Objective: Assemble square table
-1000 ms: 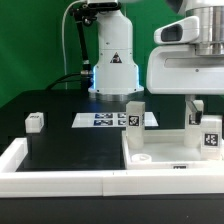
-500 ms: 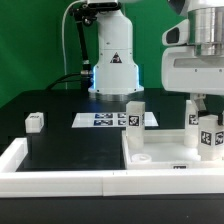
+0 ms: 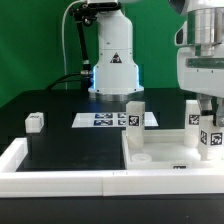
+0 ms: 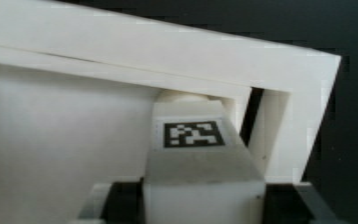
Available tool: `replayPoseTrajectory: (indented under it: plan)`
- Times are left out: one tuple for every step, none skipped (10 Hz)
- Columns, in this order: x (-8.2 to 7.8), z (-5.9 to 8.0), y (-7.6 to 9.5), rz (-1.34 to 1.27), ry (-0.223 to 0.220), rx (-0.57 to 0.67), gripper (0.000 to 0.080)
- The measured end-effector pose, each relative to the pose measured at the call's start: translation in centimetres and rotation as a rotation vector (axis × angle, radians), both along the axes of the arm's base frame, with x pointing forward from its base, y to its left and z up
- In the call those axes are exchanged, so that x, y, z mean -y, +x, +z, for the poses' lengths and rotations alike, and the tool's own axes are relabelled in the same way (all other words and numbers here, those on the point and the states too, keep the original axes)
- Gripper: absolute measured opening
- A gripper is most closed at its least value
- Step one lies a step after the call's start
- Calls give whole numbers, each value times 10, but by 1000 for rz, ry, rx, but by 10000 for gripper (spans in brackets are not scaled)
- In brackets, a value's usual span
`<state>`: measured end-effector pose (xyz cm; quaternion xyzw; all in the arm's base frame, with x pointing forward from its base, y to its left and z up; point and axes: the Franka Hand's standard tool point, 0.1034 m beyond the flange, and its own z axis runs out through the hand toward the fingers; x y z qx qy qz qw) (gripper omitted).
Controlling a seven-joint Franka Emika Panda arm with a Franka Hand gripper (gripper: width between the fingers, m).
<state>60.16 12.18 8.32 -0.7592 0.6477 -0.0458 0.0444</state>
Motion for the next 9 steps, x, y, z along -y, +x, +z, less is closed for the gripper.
replayPoseTrajectory:
  plan:
    - [0,0,0,-44,11,0,291]
    - [0,0,0,-53,12,0,291]
    - [0,0,0,-50,12,-1,388]
    - [0,0,0,-35,10,1,527]
    - [1,1,2,69,-5,11,611]
    - [1,1,3,148,-16,17,611]
    - [1,1,4,246,-30,22,642]
    - [0,1,5,328,-43,32,647]
    - [0,0,6,431,-58,33,647]
